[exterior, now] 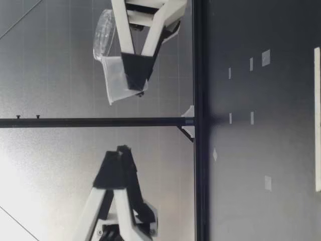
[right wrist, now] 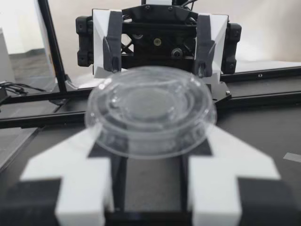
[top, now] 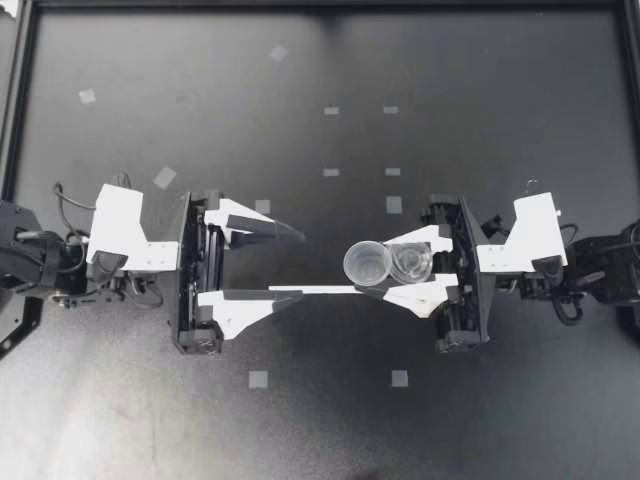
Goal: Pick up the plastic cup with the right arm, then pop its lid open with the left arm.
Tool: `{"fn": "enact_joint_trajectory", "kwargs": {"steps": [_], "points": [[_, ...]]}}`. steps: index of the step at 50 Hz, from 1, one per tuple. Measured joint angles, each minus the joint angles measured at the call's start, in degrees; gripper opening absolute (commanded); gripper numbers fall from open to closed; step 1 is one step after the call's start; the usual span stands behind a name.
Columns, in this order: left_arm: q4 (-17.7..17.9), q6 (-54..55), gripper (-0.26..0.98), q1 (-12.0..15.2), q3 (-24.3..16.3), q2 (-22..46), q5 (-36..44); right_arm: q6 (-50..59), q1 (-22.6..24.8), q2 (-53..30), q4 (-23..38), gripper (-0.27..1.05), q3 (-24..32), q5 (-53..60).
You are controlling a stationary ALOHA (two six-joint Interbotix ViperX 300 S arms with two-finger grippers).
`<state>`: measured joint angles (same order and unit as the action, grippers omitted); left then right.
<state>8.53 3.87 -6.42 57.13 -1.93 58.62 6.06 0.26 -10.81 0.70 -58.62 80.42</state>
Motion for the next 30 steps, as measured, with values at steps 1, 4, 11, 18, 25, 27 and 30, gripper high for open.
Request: {"fn": "enact_joint_trajectory", "kwargs": {"steps": [1, 4, 11, 18, 25, 27, 30], "points": [[0.1, 0.0, 0.74, 0.0, -0.1, 0.0, 0.0, 0.0, 0.0, 0.0, -0.1, 0.25, 0.0, 0.0], [0.1, 0.0, 0.74, 0.0, 0.0, 0.0, 0.0, 0.0, 0.0, 0.0, 0.0, 0.25, 0.0, 0.0], [0.0, 0.0, 0.74, 0.0, -0.1, 0.2, 0.0, 0.1, 0.0, 0.0, 0.2, 0.25, 0.0, -0.2], [0.0, 0.8, 0.74, 0.0, -0.1, 0.2, 0.0, 0.1, 0.0, 0.0, 0.4, 0.25, 0.0, -0.2], [0.1, 0.9, 0.74, 0.0, -0.1, 0.2, 0.0, 0.1, 0.0, 0.0, 0.5, 0.25, 0.1, -0.4], [0.0, 0.4, 0.74, 0.0, -0.1, 0.2, 0.0, 0.1, 0.0, 0.0, 0.6, 0.25, 0.1, -0.4], [0.1, 0.2, 0.74, 0.0, -0.1, 0.2, 0.0, 0.1, 0.0, 0.0, 0.6, 0.25, 0.2, -0.4]]}}
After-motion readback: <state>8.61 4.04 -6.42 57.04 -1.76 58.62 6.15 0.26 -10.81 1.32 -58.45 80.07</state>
